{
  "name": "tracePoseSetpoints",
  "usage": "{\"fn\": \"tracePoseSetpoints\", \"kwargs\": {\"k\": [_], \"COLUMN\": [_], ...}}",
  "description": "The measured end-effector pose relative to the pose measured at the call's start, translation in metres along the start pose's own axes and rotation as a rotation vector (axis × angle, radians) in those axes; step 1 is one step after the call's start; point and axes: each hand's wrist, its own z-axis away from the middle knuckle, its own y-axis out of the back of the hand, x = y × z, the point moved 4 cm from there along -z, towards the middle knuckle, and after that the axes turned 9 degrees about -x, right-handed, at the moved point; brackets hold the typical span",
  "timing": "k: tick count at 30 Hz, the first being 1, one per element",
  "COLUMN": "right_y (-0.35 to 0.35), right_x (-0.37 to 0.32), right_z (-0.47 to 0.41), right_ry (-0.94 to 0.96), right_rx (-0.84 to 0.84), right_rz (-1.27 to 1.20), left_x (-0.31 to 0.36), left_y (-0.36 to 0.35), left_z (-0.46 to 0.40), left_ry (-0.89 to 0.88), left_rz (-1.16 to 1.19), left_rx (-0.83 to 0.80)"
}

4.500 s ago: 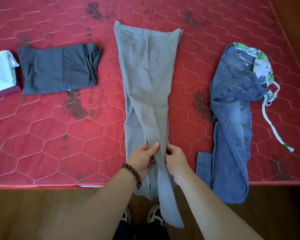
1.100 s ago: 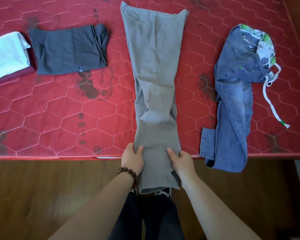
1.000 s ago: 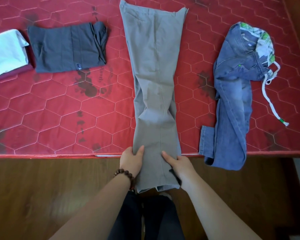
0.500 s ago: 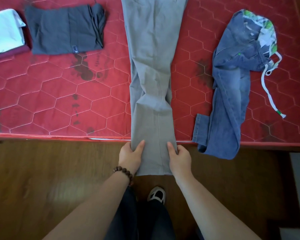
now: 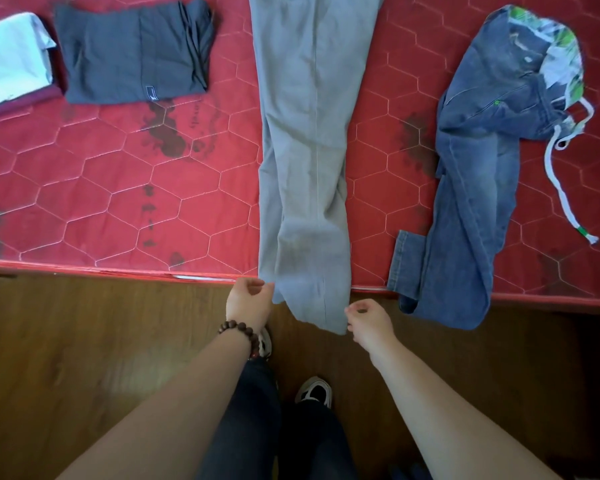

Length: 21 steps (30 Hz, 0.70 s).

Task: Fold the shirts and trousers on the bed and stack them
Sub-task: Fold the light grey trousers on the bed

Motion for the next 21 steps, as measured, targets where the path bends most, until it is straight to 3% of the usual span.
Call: {"fn": "tracePoseSetpoints", "kwargs": {"k": [5, 13, 17, 21], "right_y": [0.022, 0.034, 0.023, 0.025], "right_x": [-0.066, -0.186, -0.204, -0.201], "right_z": [-0.039, -0.13, -0.159, -0.163], "right_ry": [0.15, 0.28, 0.212, 0.248], "right_rx": [0.125, 0.219, 0.153, 0.27], "right_rz": [0.014, 0.072, 0.139, 0.106], "left_x": [0.052, 0.121, 0.133, 0.134], "left_y": [-0.007, -0.026, -0.04, -0.042], "left_z": [-0.057, -0.173, -0.196, -0.199], "left_ry": [-0.089, -0.032, 0.044, 0.056], "left_rz": [0.02, 0.253, 0.442, 0.396], "left_rx": [-0.049, -0.152, -0.299, -0.287]}}
